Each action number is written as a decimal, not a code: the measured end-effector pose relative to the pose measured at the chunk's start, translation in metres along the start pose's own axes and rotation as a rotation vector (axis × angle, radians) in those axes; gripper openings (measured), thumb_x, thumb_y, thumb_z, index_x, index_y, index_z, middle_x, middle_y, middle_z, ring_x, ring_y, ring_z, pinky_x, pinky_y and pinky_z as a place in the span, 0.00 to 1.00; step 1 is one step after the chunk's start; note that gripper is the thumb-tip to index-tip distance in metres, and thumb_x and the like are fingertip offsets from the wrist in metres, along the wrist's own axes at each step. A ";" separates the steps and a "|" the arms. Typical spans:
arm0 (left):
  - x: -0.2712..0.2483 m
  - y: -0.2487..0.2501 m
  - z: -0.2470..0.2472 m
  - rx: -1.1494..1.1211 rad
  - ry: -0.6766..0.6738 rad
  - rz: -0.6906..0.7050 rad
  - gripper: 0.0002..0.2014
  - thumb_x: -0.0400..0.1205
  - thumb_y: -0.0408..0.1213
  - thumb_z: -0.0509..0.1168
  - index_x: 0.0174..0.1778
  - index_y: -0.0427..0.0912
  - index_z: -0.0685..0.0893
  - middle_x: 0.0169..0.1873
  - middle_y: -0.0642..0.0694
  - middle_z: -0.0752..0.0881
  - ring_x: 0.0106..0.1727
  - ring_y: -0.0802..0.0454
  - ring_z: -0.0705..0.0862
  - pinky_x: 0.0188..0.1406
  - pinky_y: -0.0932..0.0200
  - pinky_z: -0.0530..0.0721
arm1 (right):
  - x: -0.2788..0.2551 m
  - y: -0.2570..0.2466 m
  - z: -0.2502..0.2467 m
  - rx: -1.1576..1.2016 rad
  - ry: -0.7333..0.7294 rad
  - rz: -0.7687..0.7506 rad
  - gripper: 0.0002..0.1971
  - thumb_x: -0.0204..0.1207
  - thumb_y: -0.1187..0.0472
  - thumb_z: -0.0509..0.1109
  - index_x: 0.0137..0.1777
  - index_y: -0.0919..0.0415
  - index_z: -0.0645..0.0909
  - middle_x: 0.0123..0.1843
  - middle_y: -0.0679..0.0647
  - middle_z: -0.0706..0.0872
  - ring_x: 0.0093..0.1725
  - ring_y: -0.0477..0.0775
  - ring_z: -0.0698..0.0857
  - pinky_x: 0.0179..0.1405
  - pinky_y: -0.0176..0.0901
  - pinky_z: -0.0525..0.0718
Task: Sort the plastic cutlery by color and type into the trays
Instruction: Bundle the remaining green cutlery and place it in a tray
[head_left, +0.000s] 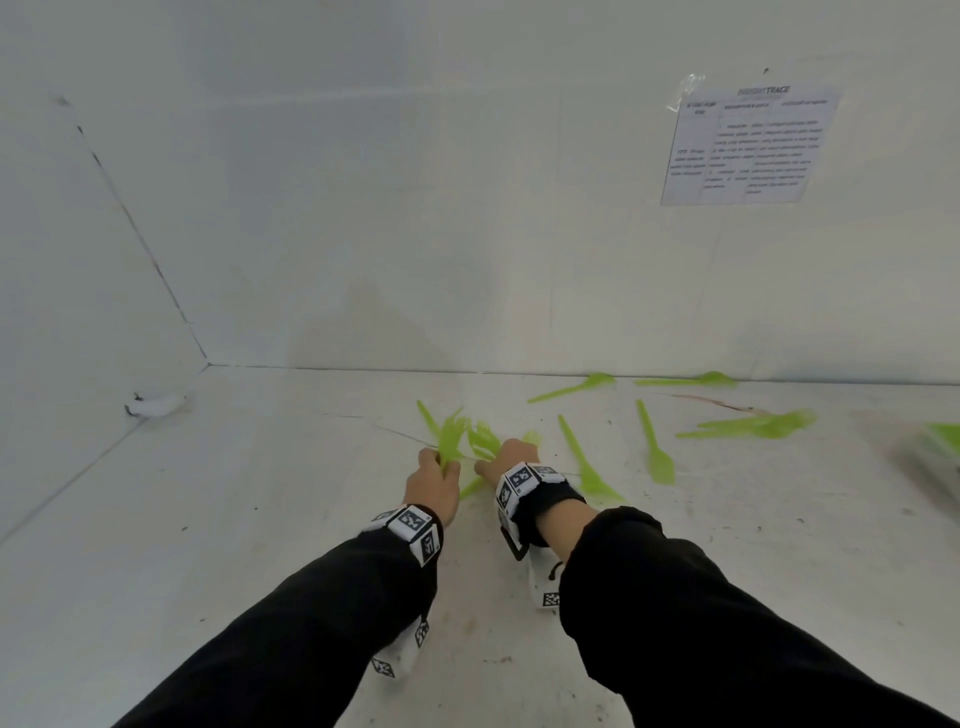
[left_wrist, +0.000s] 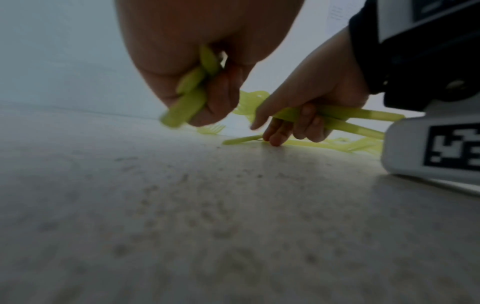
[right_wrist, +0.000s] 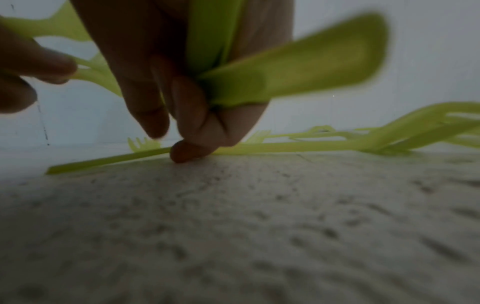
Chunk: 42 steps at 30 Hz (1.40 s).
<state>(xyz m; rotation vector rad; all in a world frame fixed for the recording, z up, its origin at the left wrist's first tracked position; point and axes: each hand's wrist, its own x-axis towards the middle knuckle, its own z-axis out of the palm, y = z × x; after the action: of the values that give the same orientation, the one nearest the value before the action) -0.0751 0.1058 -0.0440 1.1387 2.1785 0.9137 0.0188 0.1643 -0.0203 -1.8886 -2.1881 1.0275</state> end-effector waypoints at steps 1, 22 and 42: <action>-0.001 0.001 0.002 -0.041 0.002 -0.004 0.17 0.86 0.41 0.55 0.65 0.32 0.69 0.56 0.30 0.82 0.57 0.35 0.80 0.45 0.55 0.70 | -0.001 -0.001 0.001 -0.007 0.003 -0.009 0.14 0.79 0.54 0.65 0.43 0.66 0.77 0.29 0.52 0.66 0.36 0.54 0.76 0.32 0.41 0.74; -0.024 0.004 0.007 -0.631 -0.093 -0.113 0.16 0.88 0.44 0.50 0.47 0.38 0.78 0.27 0.46 0.70 0.15 0.56 0.63 0.15 0.68 0.60 | -0.001 0.017 -0.030 0.279 0.045 0.021 0.08 0.76 0.67 0.63 0.36 0.65 0.72 0.30 0.56 0.76 0.25 0.50 0.68 0.22 0.39 0.65; -0.049 0.018 0.016 -0.720 -0.274 -0.094 0.12 0.84 0.36 0.54 0.46 0.37 0.83 0.35 0.43 0.79 0.24 0.47 0.78 0.24 0.58 0.77 | -0.030 0.034 -0.015 0.957 0.021 -0.066 0.11 0.78 0.64 0.67 0.33 0.61 0.74 0.30 0.53 0.75 0.17 0.48 0.63 0.18 0.34 0.63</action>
<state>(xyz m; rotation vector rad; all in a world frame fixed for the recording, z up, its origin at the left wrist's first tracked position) -0.0297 0.0767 -0.0339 0.7387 1.4707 1.2671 0.0624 0.1450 -0.0157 -1.3303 -1.2991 1.6120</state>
